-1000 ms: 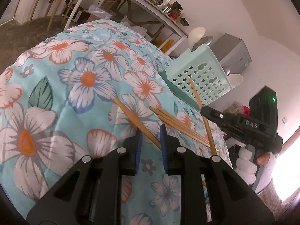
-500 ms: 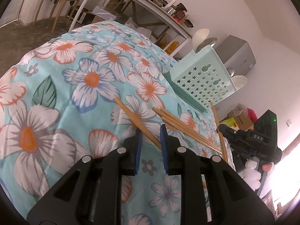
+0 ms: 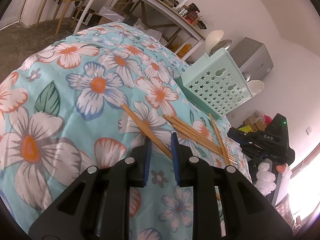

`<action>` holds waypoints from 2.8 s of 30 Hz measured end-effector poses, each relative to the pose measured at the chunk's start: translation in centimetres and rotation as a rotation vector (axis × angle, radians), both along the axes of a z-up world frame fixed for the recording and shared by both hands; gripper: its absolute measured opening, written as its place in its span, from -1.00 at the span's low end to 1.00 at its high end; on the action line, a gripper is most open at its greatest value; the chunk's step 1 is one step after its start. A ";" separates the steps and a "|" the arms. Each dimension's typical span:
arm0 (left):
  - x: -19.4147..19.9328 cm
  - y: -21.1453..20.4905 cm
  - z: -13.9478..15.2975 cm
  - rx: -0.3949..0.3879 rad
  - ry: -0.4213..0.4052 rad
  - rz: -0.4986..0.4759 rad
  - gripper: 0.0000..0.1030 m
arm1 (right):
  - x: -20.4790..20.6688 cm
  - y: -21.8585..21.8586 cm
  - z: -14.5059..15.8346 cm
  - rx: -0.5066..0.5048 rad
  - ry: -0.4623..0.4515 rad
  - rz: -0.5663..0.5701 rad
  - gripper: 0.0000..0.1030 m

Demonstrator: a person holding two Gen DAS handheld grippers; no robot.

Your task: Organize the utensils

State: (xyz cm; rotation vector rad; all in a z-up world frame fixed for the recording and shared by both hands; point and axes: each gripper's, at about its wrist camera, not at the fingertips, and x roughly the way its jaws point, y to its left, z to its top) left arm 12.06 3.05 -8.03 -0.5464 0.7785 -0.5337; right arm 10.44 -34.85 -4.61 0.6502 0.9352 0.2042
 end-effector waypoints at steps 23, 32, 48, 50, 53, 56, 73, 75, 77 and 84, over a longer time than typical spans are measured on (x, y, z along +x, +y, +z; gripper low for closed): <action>-0.3 0.6 -0.1 -0.027 -0.009 -0.005 -0.62 | 3.7 7.8 -1.7 -0.276 0.102 0.104 -0.78; -0.3 0.8 -0.1 -0.025 -0.004 -0.011 -0.63 | 1.9 6.3 1.5 -0.194 -0.027 0.006 -0.86; -1.1 0.8 4.8 -0.002 -0.056 0.001 -0.76 | -5.0 3.9 8.2 -0.171 -0.299 -0.101 -0.86; -1.4 0.4 6.5 0.013 -0.104 0.001 -0.78 | -5.5 3.8 8.7 -0.165 -0.321 -0.107 -0.86; -1.8 0.1 8.8 0.021 -0.167 0.001 -0.83 | -6.3 3.4 9.4 -0.160 -0.353 -0.120 -0.86; -2.0 -0.4 11.3 0.030 -0.240 -0.005 -0.88 | -7.2 2.6 10.5 -0.151 -0.391 -0.139 -0.87; -1.4 -4.2 23.3 0.049 -0.552 0.007 -0.91 | -8.6 -0.8 11.0 -0.049 -0.452 -0.172 -0.86; -1.1 -5.0 24.9 0.035 -0.594 0.006 -0.91 | -8.5 -1.1 10.9 -0.039 -0.453 -0.173 -0.87; -0.8 -6.1 26.3 0.041 -0.649 0.011 -0.91 | -8.4 -1.3 10.8 -0.029 -0.456 -0.176 -0.86; 3.2 -10.4 29.2 0.066 -0.737 0.052 -0.91 | -7.9 -2.1 10.5 0.002 -0.455 -0.176 -0.86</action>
